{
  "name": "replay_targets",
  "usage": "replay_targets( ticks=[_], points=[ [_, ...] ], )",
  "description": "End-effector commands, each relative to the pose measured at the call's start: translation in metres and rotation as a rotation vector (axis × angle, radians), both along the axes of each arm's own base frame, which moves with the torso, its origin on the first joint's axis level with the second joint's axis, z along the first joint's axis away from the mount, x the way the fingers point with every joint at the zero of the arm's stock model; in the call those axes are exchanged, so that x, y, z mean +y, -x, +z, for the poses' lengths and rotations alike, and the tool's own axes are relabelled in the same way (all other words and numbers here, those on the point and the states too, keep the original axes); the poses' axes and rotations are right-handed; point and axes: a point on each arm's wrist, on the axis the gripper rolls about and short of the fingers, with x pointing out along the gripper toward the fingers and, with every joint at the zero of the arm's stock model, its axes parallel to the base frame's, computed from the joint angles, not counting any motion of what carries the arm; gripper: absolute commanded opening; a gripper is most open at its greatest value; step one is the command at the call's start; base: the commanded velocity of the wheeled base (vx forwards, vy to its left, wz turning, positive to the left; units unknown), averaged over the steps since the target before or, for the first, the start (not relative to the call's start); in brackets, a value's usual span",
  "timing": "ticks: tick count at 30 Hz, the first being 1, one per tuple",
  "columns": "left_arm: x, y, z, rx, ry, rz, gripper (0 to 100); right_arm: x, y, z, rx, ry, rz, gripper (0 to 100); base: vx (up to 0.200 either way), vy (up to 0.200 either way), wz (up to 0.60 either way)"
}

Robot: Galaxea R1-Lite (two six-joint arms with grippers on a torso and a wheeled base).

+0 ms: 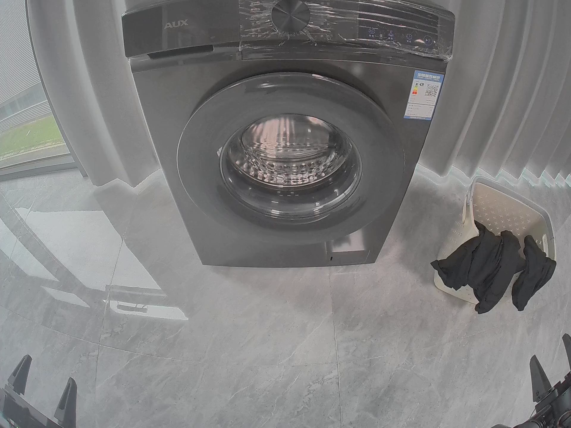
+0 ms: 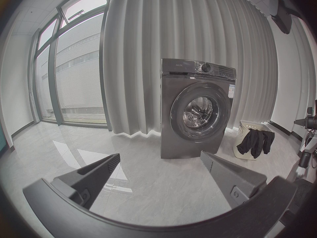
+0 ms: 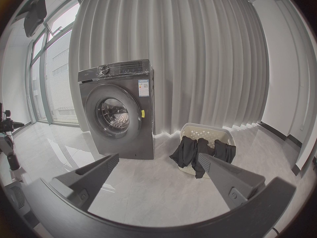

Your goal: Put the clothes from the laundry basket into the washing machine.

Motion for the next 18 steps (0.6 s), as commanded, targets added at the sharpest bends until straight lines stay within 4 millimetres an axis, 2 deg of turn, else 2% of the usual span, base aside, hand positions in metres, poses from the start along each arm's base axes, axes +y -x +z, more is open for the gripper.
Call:
replay_targets(
  ticks=[1,18],
  points=[
    [0.0,0.0,-0.0053,0.001,-0.001,0.001,100,0.0,-0.0001,-0.0052,0.001,0.001,0.0,100,0.0,0.0,0.0],
    [0.0,0.0,-0.0053,0.001,0.004,0.001,100,0.0,-0.0001,-0.0052,0.001,0.0,0.0,100,0.0,0.0,0.0]
  ],
)
